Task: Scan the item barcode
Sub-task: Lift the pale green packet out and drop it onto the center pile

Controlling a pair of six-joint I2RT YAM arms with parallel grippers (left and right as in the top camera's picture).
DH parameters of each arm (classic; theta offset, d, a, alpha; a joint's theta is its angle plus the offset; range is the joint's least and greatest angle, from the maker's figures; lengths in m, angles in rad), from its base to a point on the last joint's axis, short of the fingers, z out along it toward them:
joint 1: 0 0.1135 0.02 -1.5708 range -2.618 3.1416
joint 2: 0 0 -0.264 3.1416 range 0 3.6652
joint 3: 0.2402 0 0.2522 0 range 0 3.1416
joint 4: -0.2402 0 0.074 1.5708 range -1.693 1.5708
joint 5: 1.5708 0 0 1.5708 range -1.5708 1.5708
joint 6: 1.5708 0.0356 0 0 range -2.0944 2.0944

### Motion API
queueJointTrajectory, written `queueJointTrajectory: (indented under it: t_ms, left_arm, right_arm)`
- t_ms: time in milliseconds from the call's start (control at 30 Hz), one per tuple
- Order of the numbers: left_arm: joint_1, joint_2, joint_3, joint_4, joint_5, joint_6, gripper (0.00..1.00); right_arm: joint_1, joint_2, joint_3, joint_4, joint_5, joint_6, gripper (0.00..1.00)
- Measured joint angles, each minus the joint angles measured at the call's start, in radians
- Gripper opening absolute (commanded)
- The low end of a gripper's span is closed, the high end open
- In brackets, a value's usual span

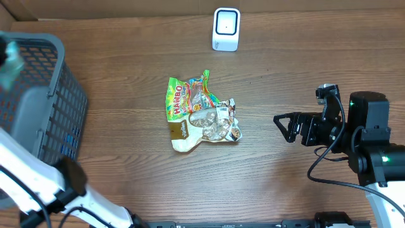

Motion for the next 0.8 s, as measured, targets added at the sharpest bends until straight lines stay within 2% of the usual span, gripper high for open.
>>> queueJointTrajectory:
  t_ms: [167, 267, 467, 667, 700, 733, 767, 800]
  left_arm:
    - [-0.294, -0.078, -0.018, -0.003, 0.006, 0.0, 0.04]
    - [-0.471, -0.098, -0.106, -0.003, -0.034, -0.011, 0.04]
    - [-0.773, -0.052, -0.484, 0.028, -0.196, -0.13, 0.04]
    - [-0.959, 0.063, -0.833, 0.206, -0.274, -0.224, 0.06]
    - [-0.997, 0.098, -0.891, 0.237, -0.287, -0.248, 0.38]
    - [-1.017, 0.116, -0.916, 0.254, -0.291, -0.264, 0.57]
    - [-1.031, 0.127, -0.937, 0.274, -0.295, -0.269, 0.7]
    - [-1.041, 0.136, -0.948, 0.289, -0.298, -0.282, 0.78]
  right_arm:
    - [0.0, 0.0, 0.0, 0.009, 0.0, 0.0, 1.0]
    - [0.0, 0.0, 0.0, 0.01, 0.0, 0.0, 1.0]
    - [0.0, 0.0, 0.0, 0.018, 0.0, 0.0, 1.0]
    - [0.0, 0.0, 0.0, 0.03, 0.0, 0.0, 1.0]
    - [0.0, 0.0, 0.0, 0.03, -0.001, 0.0, 1.0]
    - [0.0, 0.0, 0.0, 0.03, 0.0, 0.0, 1.0]
    - [0.0, 0.0, 0.0, 0.031, 0.0, 0.0, 1.0]
    - [0.0, 0.0, 0.0, 0.031, -0.001, 0.0, 1.0]
